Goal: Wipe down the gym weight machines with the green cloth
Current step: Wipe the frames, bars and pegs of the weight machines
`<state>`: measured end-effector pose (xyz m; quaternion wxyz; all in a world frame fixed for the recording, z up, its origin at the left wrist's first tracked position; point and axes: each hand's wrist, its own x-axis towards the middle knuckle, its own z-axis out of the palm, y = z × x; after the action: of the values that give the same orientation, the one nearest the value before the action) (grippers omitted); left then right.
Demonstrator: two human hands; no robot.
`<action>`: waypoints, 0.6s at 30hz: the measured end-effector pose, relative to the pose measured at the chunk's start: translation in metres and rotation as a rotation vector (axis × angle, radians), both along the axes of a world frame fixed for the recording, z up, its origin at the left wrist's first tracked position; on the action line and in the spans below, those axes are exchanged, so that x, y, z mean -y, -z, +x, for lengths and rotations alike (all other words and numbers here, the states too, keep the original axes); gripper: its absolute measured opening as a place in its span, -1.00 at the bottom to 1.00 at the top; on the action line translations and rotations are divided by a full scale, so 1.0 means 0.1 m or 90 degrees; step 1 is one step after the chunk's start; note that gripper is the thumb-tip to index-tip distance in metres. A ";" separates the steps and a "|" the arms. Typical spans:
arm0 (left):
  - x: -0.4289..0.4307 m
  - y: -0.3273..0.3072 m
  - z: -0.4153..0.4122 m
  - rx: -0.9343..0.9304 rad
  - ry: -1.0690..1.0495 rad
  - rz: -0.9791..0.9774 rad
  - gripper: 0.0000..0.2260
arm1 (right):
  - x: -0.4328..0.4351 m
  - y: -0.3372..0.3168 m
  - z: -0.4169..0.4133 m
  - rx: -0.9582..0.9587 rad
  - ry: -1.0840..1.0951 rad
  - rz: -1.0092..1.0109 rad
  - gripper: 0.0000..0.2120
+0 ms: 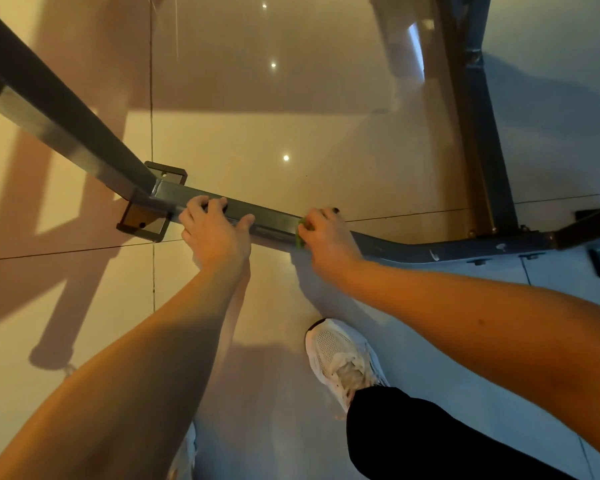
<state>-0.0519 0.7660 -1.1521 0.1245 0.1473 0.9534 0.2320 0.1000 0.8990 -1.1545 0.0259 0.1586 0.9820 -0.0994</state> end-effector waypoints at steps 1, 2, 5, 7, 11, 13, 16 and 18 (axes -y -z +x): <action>0.00 0.00 0.00 -0.005 0.002 0.003 -0.51 | 0.08 -0.02 -0.21 -0.015 -0.019 -0.003 -0.79; 0.00 0.00 0.00 -0.012 0.005 0.006 -0.51 | 0.16 -0.04 -0.40 -0.012 -0.027 -0.017 -0.77; 0.02 0.03 0.01 -0.027 0.011 -0.003 -0.53 | 0.30 -0.08 -0.67 0.028 -0.011 -0.038 -0.67; 0.02 0.04 0.04 -0.038 0.022 -0.029 -0.49 | 0.23 -0.07 -0.47 -0.006 -0.020 -0.045 -0.66; -0.05 0.02 0.17 -0.034 0.020 -0.043 -0.36 | -0.15 0.08 0.43 -0.074 0.056 -0.047 -0.59; -0.09 0.01 0.27 -0.016 0.032 -0.037 -0.28 | -0.28 0.13 0.83 -0.054 0.118 -0.048 -0.57; -0.10 0.02 0.34 -0.016 0.037 -0.049 -0.22 | -0.18 0.10 0.81 -0.008 0.191 -0.040 -0.66; -0.10 0.02 0.36 -0.022 0.042 -0.053 -0.23 | -0.02 0.02 0.45 -0.028 0.190 -0.040 -0.72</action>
<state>-0.0157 0.7762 -1.1542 0.1215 0.1776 0.9589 0.1852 0.1445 0.9014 -1.1560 -0.0055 0.2997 0.9442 -0.1365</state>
